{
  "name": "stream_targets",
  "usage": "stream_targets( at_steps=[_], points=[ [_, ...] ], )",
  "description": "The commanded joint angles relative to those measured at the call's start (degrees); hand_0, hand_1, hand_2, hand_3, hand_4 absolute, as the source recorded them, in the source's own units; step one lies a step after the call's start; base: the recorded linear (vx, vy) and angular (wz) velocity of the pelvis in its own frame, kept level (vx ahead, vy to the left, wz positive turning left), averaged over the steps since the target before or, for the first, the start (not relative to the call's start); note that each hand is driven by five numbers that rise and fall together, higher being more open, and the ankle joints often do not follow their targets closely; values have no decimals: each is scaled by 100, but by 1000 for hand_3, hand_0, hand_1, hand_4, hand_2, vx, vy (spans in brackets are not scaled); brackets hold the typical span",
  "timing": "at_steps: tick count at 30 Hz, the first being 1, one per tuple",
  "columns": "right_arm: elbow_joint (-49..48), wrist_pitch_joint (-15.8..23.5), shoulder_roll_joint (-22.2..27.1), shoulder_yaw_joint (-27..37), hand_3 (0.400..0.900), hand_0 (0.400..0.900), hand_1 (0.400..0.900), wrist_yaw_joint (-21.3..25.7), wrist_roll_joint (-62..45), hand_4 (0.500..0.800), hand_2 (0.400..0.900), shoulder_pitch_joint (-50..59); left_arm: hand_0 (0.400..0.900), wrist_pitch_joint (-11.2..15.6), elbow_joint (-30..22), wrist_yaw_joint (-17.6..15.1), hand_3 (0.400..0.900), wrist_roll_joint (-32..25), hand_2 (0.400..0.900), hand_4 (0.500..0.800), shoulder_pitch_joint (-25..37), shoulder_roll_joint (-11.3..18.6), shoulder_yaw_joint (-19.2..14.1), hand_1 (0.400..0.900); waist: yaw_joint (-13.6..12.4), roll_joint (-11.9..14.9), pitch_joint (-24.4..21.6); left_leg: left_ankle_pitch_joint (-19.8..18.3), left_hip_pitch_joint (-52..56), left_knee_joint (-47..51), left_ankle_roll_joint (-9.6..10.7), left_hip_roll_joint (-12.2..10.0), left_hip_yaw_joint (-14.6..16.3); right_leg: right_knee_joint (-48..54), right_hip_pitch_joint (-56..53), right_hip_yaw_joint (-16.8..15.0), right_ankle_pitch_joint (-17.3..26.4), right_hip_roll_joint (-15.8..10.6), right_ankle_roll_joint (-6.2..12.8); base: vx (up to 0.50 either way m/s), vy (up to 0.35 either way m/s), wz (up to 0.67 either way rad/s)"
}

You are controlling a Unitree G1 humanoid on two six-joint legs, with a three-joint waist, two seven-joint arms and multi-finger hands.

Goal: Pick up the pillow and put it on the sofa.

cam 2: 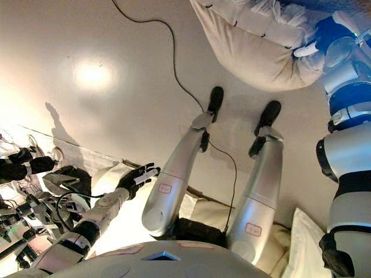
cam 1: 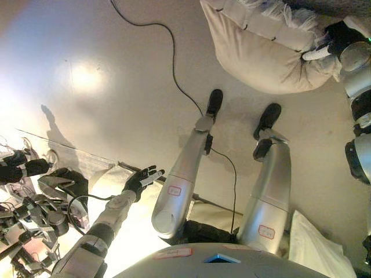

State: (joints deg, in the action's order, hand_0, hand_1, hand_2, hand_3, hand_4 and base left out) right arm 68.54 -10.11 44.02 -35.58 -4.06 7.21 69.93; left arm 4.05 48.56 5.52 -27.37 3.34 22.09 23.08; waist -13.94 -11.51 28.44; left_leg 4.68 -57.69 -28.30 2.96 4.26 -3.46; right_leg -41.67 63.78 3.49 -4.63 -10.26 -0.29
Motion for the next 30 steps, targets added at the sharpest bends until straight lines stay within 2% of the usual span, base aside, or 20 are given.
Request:
stream_targets(
  at_steps=[1,9,10,11,13,21,26,30],
  points=[
    [-517,363,557,-340,400,400,400,117,-126,500,400,518,900,30,-7,-87,900,-237,900,800,-756,340,-80,900,43,-888,135,-357,175,204,-238,20,-13,-584,-432,-79,-1187,144,56,-16,26,-8],
    [-751,581,657,-148,400,400,400,-58,-431,500,400,205,900,147,-20,-79,900,-163,900,800,-862,316,-146,900,96,-829,135,-274,815,586,-168,9,-43,-31,-1098,78,-1065,185,76,-9,20,-10],
    [-779,634,630,-56,400,400,400,-111,-483,500,400,89,900,141,-2,-80,900,-131,900,800,-846,316,-171,900,116,-792,135,-266,959,660,-155,9,-47,115,-1255,109,-1018,192,95,-87,26,-22],
    [-842,677,620,17,400,400,400,-182,-539,500,400,45,900,129,24,-90,900,-99,900,800,-772,302,-232,900,95,-779,135,-66,974,802,-170,-42,-51,362,-1309,221,-749,234,73,-87,15,-23],
    [-912,773,560,112,400,400,400,-263,-592,500,400,-166,900,105,103,-111,900,-53,900,800,-742,293,-253,900,134,-691,135,-58,1266,950,-155,-39,-72,609,-1632,287,-667,237,97,-32,-1,-15],
    [-1398,1286,295,515,400,400,400,-848,-598,500,400,-1325,900,-176,996,-121,900,451,900,800,-383,216,-559,900,428,-8,135,-151,3146,1664,-136,-64,-102,1826,-3703,638,-246,64,315,81,-46,-2],
    [-2260,1300,230,727,400,400,400,-1470,-623,500,400,-2193,900,-448,1515,-201,900,942,900,800,-221,285,-819,900,506,610,-474,-298,4081,2131,-117,-279,-57,2629,-4817,822,-37,82,472,201,-118,6],
    [-2799,1189,286,837,400,400,400,-1836,-721,500,400,-2467,900,-563,1688,-260,900,1212,900,800,-205,222,-924,900,548,852,-800,-370,4477,2300,-91,-367,-64,3006,-5328,896,37,180,484,174,-86,6]
  ],
)
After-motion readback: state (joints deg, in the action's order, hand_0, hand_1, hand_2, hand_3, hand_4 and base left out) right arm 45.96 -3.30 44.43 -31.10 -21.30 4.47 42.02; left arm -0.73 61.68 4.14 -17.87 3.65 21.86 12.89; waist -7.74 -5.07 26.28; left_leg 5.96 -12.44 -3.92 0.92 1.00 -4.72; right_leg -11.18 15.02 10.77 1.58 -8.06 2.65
